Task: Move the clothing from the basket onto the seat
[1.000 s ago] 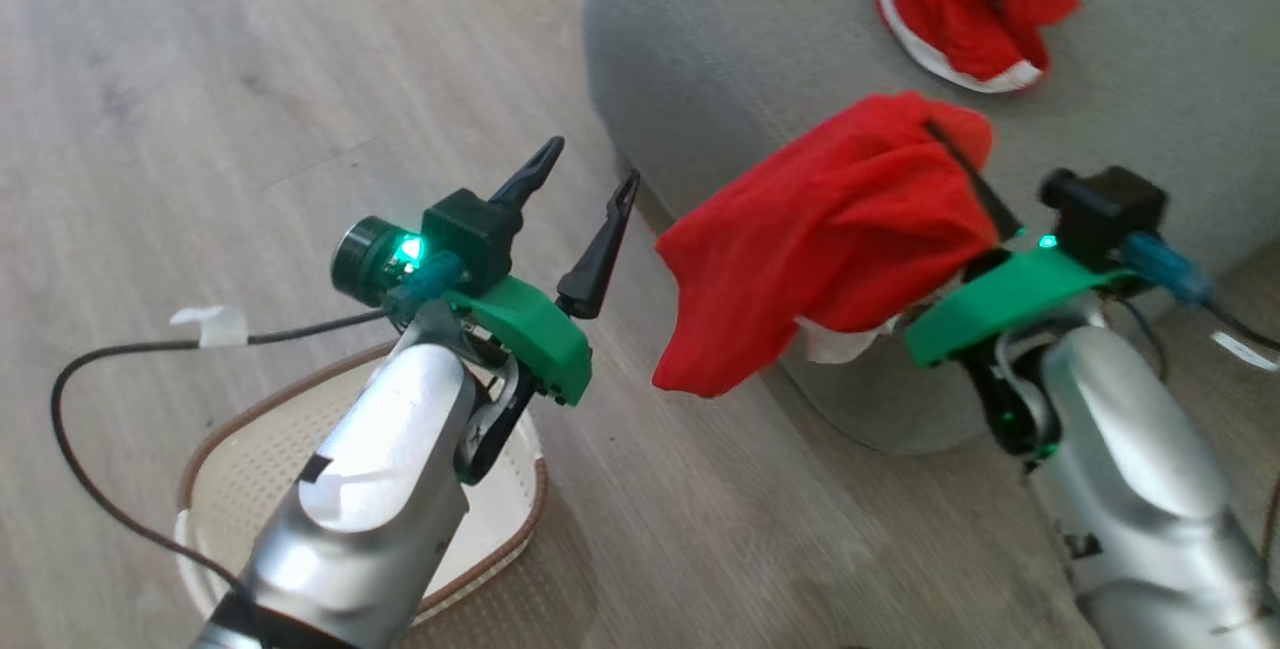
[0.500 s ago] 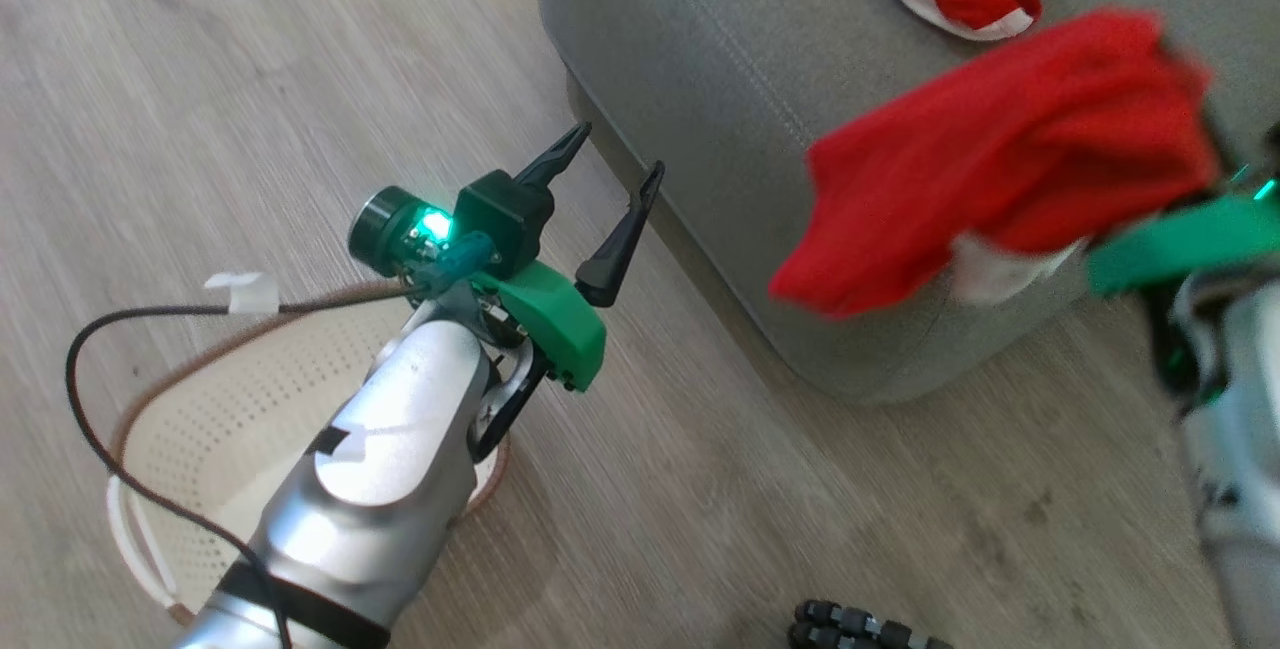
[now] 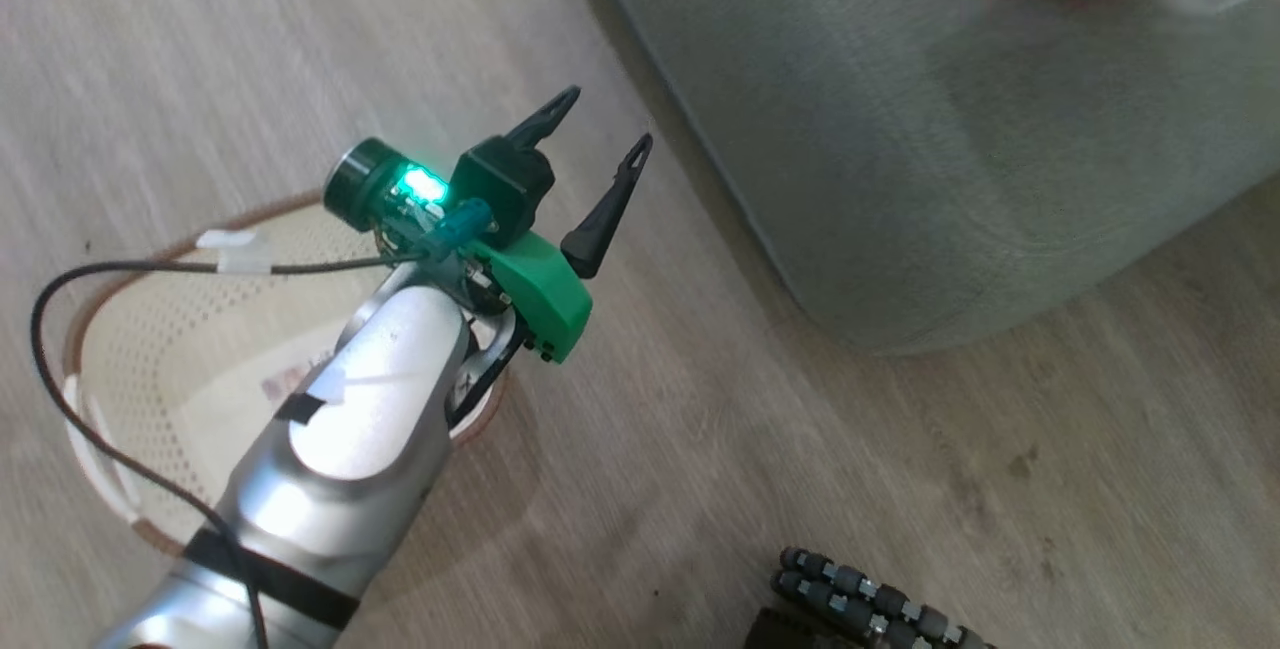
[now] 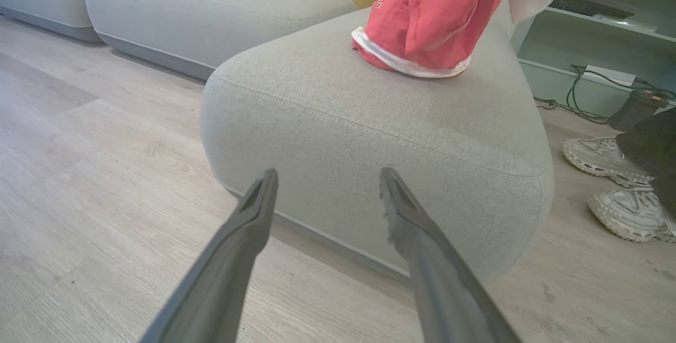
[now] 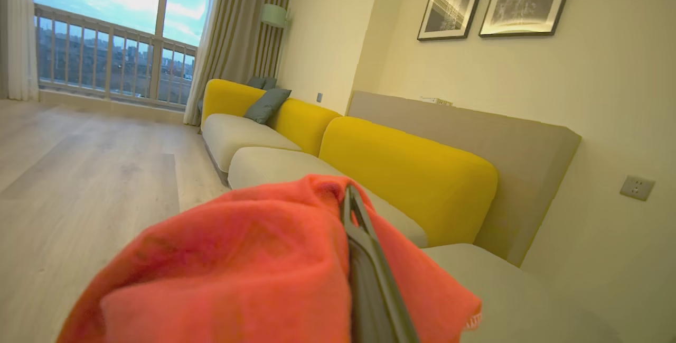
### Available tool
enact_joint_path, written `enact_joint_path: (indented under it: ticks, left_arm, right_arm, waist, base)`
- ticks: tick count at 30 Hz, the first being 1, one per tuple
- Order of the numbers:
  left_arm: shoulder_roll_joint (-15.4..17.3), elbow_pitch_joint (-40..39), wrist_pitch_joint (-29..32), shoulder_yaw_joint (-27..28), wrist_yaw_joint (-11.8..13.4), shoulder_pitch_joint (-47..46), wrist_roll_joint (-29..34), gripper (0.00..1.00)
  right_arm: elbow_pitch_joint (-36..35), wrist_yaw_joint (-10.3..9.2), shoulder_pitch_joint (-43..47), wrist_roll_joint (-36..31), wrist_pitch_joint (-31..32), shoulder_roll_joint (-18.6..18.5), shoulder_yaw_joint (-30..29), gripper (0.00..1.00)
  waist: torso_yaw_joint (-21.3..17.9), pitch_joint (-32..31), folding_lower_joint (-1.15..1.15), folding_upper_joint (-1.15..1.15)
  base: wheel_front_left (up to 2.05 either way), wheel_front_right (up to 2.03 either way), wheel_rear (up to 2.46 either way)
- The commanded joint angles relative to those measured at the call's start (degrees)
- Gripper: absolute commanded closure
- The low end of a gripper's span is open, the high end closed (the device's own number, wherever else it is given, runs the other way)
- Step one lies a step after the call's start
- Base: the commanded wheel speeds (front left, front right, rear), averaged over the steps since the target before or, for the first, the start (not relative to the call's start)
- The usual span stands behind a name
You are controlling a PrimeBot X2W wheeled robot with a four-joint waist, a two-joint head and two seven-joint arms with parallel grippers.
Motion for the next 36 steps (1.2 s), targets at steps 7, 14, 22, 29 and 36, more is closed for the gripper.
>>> enact_joint_path:
  ticks: [7, 14, 22, 29, 36]
  left_arm:
    - [2.33, -4.94, 1.74, 0.58, -0.12, -2.55, 0.85, 0.0]
    - [4.56, -6.89, 3.12, -0.37, -0.13, -2.06, 1.46, 0.0]
    - [5.96, -9.24, 4.22, -2.25, -0.35, -1.12, 1.63, 0.0]
    - [7.04, -9.99, 4.72, -2.72, -0.37, -0.88, 1.46, 0.0]
    - [6.1, -8.68, 3.37, -2.95, -0.03, -0.72, 0.65, 0.0]
  right_arm:
    - [5.94, -0.02, -12.87, -4.64, -0.38, -6.65, -5.41, 1.0]
    - [13.53, -0.02, -22.68, -15.93, 1.2, -10.8, -20.46, 1.0]
    - [18.95, -0.02, -23.4, -28.2, 4.59, -10.2, -37.62, 1.0]
    - [23.89, -0.02, -19.78, -31.4, 6.77, -3.59, -46.99, 0.91]
    - [30.31, -0.02, -17.12, -30.93, 2.0, -2.78, -41.58, 0.0]
  waist:
    - [5.04, 6.5, -0.01, 0.0]
    - [8.47, 11.07, -0.01, 0.0]
    - [12.73, 16.37, -0.01, 0.0]
    - [14.18, 19.07, -0.01, 0.0]
    - [14.79, 18.05, -0.01, 0.0]
  base:
    - [0.0, 0.0, 0.0]
    - [0.0, 0.0, 0.0]
    - [0.0, 0.0, 0.0]
    - [0.0, 0.0, 0.0]
    - [0.0, 0.0, 0.0]
